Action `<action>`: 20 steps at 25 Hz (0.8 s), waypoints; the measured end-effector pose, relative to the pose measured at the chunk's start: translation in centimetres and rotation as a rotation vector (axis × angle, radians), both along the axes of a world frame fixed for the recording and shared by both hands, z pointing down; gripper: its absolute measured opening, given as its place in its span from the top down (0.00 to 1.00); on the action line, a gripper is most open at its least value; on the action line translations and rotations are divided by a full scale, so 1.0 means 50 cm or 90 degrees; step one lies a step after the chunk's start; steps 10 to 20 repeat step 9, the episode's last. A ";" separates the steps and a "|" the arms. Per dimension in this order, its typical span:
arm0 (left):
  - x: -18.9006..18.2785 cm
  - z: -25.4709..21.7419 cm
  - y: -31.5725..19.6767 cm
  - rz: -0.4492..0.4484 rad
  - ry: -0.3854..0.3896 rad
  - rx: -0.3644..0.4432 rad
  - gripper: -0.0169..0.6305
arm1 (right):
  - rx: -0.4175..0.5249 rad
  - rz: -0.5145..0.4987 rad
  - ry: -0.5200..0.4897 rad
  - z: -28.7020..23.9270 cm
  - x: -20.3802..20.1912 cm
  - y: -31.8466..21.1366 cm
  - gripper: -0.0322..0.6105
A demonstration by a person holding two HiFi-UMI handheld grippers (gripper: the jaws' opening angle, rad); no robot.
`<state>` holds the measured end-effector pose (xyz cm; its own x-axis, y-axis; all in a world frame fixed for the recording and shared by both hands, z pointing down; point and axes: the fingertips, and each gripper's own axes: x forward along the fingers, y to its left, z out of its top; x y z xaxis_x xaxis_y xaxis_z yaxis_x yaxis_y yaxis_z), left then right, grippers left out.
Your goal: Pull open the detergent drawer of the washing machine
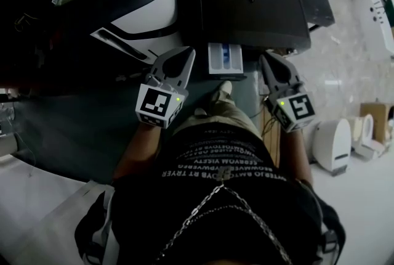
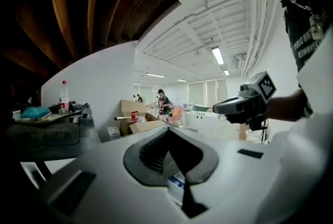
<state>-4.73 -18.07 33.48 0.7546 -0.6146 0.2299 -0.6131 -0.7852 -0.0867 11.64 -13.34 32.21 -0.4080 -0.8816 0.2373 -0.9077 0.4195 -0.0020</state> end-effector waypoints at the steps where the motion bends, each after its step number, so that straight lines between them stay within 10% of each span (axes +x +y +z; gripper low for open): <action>1: -0.001 -0.002 -0.004 -0.003 0.006 -0.002 0.97 | 0.001 0.001 0.002 -0.002 0.000 -0.003 0.95; 20: -0.006 0.014 -0.046 -0.008 0.014 -0.023 0.97 | -0.003 0.006 0.011 0.011 0.007 -0.047 0.95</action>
